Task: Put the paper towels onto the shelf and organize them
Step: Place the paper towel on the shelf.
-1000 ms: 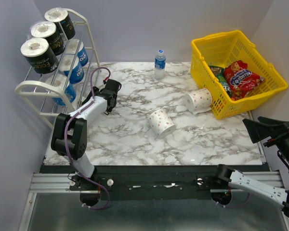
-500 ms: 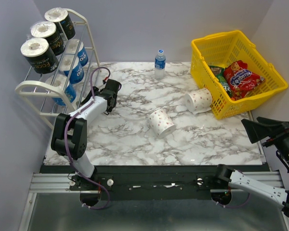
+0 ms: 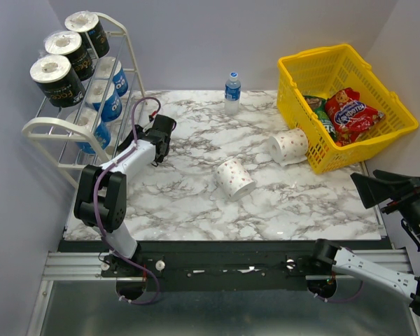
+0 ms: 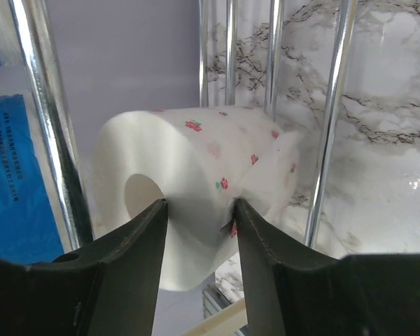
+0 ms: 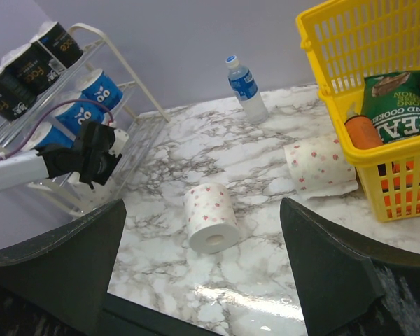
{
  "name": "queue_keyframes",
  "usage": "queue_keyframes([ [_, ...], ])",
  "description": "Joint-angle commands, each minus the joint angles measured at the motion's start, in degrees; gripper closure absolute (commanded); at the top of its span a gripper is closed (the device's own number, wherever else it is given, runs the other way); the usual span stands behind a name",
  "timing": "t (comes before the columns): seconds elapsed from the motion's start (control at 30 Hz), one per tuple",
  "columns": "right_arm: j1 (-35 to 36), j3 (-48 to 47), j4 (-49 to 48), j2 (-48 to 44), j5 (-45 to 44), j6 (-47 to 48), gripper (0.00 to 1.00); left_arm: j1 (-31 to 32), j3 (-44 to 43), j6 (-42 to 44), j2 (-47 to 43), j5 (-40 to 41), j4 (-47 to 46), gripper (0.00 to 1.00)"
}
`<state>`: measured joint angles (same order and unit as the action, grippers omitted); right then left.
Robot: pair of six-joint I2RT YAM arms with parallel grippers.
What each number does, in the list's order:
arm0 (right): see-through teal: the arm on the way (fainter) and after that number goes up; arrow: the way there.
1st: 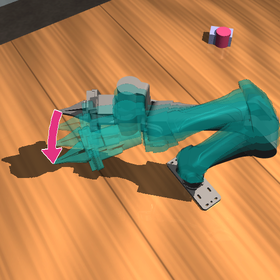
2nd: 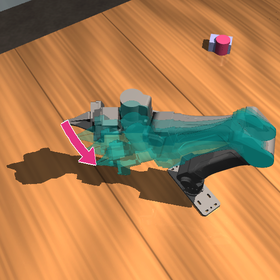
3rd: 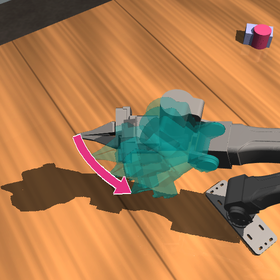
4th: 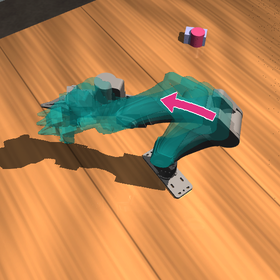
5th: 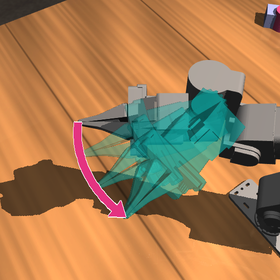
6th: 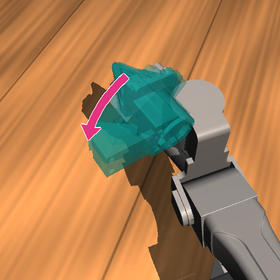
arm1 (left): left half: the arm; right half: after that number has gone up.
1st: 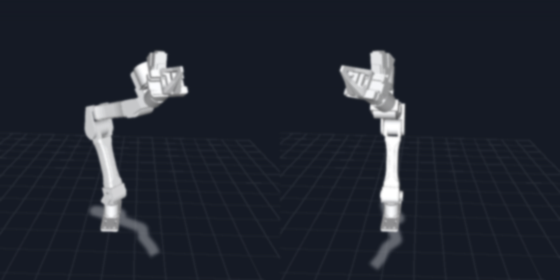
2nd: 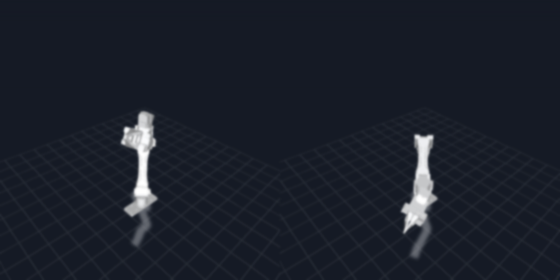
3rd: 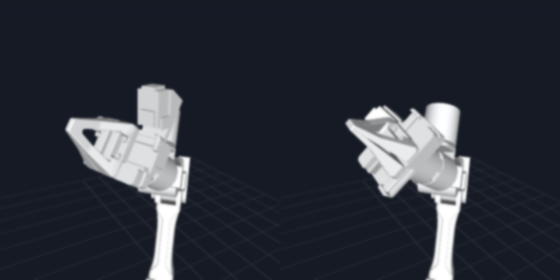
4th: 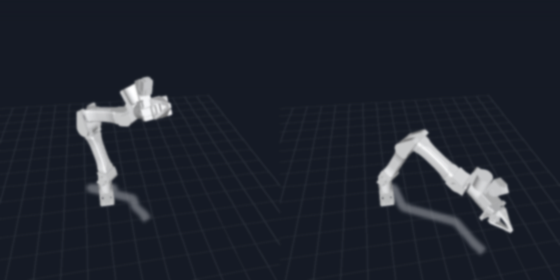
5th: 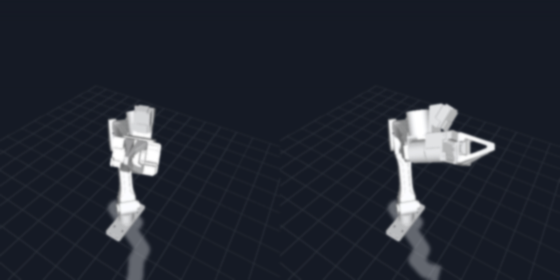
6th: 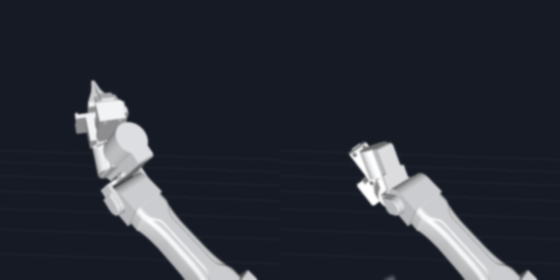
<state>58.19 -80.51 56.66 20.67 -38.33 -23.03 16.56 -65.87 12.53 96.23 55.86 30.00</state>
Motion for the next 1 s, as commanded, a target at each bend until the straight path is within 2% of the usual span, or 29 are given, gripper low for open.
queue_keyframes([
  [0.0, 0.4, 0.4, 0.0, 0.6, -1.4, 0.8, 0.0, -0.2, -1.6, 0.6, -0.9, 3.6, -1.1, 0.46],
  [0.13, 0.4, 0.4, -0.3, 0.7, -1.6, 1.1, 0.0, 0.1, -1.6, 0.6, -1.3, 3.3, -1.2, 0.43],
  [0.77, 0.4, 1.8, -0.4, -0.7, -1.4, 0.6, 0.0, 3.4, -2.7, 1.0, -3.1, 0.2, -1.1, 0.41],
  [0.97, 0.3, 2.0, -1.1, -0.8, -1.3, 0.7, 0.0, 3.8, -1.7, 1.1, -2.8, -2.3, -0.8, 0.55],
])
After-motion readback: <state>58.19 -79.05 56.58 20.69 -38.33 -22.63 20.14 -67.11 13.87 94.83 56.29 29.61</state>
